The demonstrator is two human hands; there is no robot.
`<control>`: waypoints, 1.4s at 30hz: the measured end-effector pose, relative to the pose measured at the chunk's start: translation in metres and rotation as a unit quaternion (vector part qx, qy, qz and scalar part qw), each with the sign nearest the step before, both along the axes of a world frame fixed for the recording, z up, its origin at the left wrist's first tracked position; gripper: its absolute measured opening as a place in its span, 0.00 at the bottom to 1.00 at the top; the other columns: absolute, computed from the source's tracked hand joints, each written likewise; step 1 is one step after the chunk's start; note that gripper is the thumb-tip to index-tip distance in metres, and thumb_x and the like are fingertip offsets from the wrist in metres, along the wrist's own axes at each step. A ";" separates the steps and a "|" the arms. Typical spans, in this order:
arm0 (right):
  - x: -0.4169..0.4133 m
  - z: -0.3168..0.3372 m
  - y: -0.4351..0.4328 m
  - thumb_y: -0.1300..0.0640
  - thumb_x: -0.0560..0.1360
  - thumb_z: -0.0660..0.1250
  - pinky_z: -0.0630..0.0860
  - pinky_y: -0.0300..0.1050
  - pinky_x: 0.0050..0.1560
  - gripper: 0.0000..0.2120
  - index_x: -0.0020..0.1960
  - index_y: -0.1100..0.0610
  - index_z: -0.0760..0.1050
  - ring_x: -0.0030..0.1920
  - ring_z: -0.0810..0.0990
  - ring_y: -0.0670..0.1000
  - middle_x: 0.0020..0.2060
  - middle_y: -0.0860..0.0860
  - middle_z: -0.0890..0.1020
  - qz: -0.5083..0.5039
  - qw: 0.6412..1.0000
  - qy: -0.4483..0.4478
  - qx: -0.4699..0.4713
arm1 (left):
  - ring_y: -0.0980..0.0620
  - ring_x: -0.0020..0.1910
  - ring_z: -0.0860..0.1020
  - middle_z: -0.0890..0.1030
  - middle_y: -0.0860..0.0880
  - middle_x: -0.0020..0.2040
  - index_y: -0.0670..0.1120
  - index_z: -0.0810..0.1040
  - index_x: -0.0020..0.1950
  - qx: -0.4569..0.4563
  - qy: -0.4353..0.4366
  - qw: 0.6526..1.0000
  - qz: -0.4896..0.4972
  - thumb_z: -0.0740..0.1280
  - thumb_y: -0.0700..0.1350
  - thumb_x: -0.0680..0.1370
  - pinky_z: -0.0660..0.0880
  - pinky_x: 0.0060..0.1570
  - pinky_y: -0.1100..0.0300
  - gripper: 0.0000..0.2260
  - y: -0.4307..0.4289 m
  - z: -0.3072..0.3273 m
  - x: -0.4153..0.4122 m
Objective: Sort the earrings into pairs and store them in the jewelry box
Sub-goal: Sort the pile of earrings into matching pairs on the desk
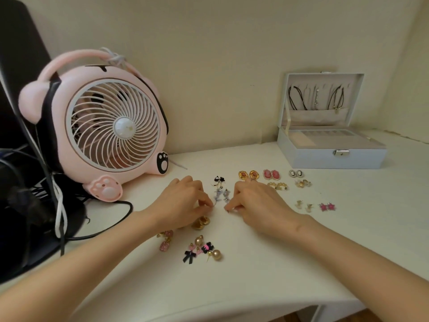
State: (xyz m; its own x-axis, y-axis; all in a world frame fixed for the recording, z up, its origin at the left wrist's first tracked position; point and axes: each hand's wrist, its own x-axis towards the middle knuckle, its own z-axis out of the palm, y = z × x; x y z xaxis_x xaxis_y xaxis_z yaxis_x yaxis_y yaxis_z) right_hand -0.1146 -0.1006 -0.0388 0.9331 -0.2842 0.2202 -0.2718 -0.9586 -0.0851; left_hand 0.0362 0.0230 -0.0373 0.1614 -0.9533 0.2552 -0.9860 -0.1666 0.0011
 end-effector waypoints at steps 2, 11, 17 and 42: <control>0.000 -0.004 0.001 0.62 0.78 0.60 0.58 0.41 0.43 0.17 0.61 0.47 0.77 0.54 0.69 0.51 0.48 0.48 0.73 -0.007 1.000 -0.003 0.001 | 0.53 0.51 0.69 0.76 0.55 0.51 0.59 0.78 0.59 0.011 0.006 1.000 -0.004 0.60 0.53 0.79 0.64 0.48 0.59 0.12 0.004 0.001 -0.002; 0.002 0.009 0.019 0.61 0.76 0.63 0.69 0.40 0.49 0.15 0.58 0.48 0.80 0.45 0.73 0.46 0.50 0.48 0.80 0.032 0.991 -0.051 0.123 | 0.59 0.48 0.67 0.75 0.56 0.52 0.56 0.79 0.56 0.008 0.063 0.998 -0.010 0.66 0.43 0.77 0.67 0.52 0.61 0.11 0.019 0.010 0.016; 0.014 0.006 0.035 0.57 0.73 0.68 0.69 0.36 0.40 0.10 0.53 0.48 0.81 0.37 0.71 0.41 0.42 0.45 0.77 0.059 0.981 -0.038 0.182 | 0.57 0.49 0.70 0.76 0.55 0.49 0.52 0.79 0.50 0.026 0.068 0.997 -0.010 0.67 0.50 0.75 0.69 0.52 0.59 0.06 0.021 0.003 0.011; 0.016 0.004 0.052 0.54 0.72 0.71 0.67 0.36 0.42 0.03 0.45 0.49 0.82 0.38 0.69 0.38 0.38 0.42 0.75 0.092 0.972 -0.059 0.208 | 0.57 0.44 0.71 0.74 0.59 0.42 0.54 0.72 0.47 0.126 0.084 0.988 0.023 0.67 0.49 0.75 0.68 0.42 0.65 0.05 0.039 0.017 0.007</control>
State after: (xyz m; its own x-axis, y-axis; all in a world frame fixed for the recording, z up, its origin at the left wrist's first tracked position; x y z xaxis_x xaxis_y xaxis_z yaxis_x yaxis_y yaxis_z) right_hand -0.0984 -0.0489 -0.0346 0.9518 -0.2016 0.2309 -0.0628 -0.8656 -0.4967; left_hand 0.0433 0.0617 -0.0204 0.2249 -0.9741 -0.0242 -0.9671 -0.2262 0.1166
